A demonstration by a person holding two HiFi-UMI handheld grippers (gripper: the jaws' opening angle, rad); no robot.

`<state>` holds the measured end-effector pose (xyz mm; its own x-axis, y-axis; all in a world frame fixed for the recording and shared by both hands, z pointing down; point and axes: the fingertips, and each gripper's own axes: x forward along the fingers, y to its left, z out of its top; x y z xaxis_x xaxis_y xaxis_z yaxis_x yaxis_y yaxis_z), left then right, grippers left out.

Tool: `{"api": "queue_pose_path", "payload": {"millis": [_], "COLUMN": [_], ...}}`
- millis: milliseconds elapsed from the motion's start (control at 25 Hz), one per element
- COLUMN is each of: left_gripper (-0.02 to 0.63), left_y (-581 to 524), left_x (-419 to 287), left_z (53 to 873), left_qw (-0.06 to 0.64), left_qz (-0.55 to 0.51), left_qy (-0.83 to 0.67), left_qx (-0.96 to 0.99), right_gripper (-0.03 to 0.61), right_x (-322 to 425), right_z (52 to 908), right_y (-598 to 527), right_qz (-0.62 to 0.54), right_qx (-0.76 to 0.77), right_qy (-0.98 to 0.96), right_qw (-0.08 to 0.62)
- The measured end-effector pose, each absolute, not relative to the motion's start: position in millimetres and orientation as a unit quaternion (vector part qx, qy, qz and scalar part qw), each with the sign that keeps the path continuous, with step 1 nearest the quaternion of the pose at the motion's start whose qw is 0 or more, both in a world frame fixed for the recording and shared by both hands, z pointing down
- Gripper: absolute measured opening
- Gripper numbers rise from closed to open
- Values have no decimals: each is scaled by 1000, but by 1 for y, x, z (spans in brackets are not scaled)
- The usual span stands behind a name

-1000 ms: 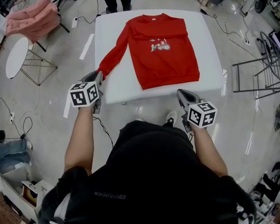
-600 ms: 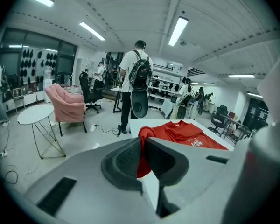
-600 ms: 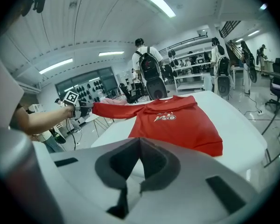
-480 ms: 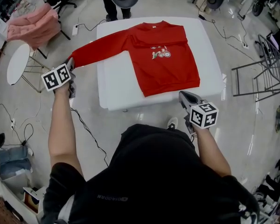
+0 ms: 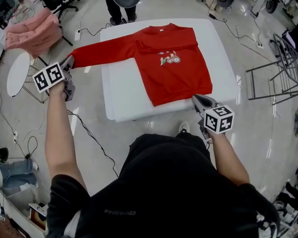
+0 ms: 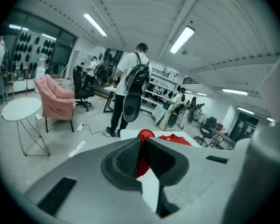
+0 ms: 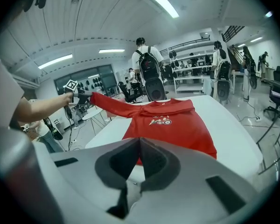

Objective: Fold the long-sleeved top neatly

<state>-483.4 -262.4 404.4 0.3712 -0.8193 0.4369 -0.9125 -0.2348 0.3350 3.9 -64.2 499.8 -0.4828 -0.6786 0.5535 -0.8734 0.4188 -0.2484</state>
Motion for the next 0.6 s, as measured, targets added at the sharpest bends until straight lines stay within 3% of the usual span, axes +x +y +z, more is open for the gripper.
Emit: {"api": "queue_pose_path", "payload": {"millis": [200,600], "left_gripper": [21,21], "left_y": [-247,-255], "left_x": [-423,-303], "left_z": [372,296], "left_qw": [286,227], "left_qz": [47,54], "left_qy": [-497,-476], "left_qx": [818,848], "right_gripper": [5,5], "right_x": [1,20], "right_z": [504,498], "right_y": [-74,-110], "right_qz": [262,258], "right_qx": [453,407], "right_qy": [-831,-862], "right_qw": [188,156]}}
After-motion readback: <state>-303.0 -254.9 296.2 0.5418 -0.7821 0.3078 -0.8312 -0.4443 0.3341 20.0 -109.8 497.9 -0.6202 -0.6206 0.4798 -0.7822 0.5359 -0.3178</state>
